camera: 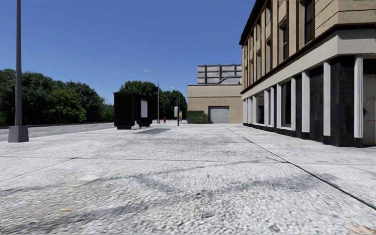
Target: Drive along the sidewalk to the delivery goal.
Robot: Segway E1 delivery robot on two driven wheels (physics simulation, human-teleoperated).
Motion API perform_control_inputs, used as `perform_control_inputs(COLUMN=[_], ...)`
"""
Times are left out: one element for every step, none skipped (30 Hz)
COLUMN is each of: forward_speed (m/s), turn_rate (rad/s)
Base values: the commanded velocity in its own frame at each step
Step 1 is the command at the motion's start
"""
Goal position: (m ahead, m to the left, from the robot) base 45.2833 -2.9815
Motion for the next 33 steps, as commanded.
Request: perform_control_inputs(forward_speed=[1.74,1.67,1.67,1.63,1.60,1.58,1.57,1.57,1.56,1.56,1.56,1.55,1.54,1.54,1.54,1.54,1.54,1.54,1.54,1.54,1.54,1.54,1.54,1.54,1.54,1.54,1.54,1.54,1.54,1.54,1.54,1.54,1.54], turn_rate=[0.00,0.00,0.00,0.00,0.00,0.00,0.00,0.00,0.00,0.00,0.00,0.00,0.00,0.00,0.00,0.00,0.00,0.00,0.00,0.00,0.00,0.00,0.00,0.00,0.00,0.00,0.00,0.00,0.00,0.00,0.00,0.00,0.00])
